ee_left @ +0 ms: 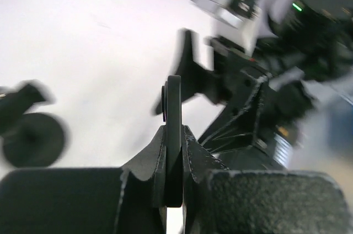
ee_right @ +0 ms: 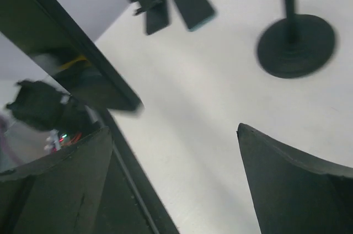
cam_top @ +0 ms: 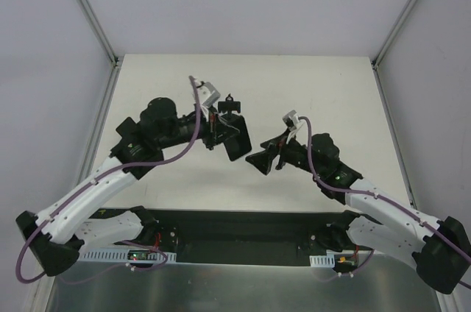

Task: Place the phone on the phone stand

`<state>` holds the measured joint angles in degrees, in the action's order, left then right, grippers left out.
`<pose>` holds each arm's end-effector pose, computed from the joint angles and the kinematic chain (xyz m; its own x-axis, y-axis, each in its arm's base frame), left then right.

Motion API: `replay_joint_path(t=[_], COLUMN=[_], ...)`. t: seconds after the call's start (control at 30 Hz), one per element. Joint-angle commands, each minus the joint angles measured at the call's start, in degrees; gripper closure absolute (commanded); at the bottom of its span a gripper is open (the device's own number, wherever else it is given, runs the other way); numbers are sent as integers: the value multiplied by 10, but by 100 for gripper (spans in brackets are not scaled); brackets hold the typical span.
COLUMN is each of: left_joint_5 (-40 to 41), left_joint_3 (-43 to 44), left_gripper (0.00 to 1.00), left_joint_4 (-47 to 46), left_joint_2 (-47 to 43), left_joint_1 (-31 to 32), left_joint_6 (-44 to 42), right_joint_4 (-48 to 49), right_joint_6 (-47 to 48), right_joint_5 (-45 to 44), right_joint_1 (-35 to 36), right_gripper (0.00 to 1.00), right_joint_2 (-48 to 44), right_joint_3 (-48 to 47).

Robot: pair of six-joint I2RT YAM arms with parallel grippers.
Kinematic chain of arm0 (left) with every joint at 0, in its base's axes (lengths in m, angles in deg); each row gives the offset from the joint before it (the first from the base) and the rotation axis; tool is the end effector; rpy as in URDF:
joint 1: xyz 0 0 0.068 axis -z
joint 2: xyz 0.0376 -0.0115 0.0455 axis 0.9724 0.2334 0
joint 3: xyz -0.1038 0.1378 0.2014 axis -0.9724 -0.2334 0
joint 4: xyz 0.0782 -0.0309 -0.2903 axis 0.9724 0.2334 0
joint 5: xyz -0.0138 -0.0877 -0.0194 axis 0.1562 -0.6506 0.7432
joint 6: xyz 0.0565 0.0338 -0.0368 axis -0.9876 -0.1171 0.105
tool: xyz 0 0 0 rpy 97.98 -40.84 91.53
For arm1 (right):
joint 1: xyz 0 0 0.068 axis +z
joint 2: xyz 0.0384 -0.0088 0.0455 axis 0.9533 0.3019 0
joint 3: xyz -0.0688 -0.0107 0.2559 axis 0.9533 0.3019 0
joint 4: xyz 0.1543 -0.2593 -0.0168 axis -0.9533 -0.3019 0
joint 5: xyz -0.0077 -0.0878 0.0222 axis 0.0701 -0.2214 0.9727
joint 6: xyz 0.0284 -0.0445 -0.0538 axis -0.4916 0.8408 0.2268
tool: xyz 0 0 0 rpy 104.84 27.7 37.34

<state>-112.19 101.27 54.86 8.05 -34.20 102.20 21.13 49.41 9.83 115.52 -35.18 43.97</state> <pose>0.2047 -0.2308 0.3914 -0.2568 -0.0210 -0.9662 0.9243 0.2867 -0.2519 0.1913 0.2120 0.2526 -0.1581 0.0535 -0.9860 -0.8949 0.4142 0.1660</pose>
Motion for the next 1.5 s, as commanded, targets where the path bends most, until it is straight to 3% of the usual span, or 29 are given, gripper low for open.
replay_joint_path(t=[0.0,0.03,0.13,0.23,0.37,0.57,0.83,1.03,1.27,1.47], left_joint_5=[400,506,609,619,629,661,624,598,556,534], left_joint_3=[-27,-38,-51,-62,-74,-84,-83,-81,-81,-78], left_gripper=[100,100,100,100,100,100,100,100,100,100], left_joint_4=[-22,-22,-28,-38,-58,-68,-73,-68,-58,-52], left_joint_2=[-122,-132,-161,-178,-184,-183,-162,-143,-132,-118], left_joint_1=[-7,-8,-13,-18,-21,-22,-28,-49,-70,-74], left_joint_6=[-41,-46,-56,-64,-73,-86,-83,-66,-43,-39], right_joint_4=[-115,-123,-190,-244,-243,-259,-167,-166,-161,-150], right_joint_6=[15,11,4,19,-3,-16,87,97,96,106], right_joint_5=[-229,-257,-335,-366,-407,-437,-483,-496,-495,-493], right_joint_1=[-2,-2,-1,4,6,16,71,70,70,70], right_gripper=[4,4,4,1,5,20,24,38,61,65], right_joint_2=[-11,-5,54,145,274,393,384,406,425,429], right_joint_3=[-56,-66,-156,-277,-390,-500,-423,-431,-441,-442])
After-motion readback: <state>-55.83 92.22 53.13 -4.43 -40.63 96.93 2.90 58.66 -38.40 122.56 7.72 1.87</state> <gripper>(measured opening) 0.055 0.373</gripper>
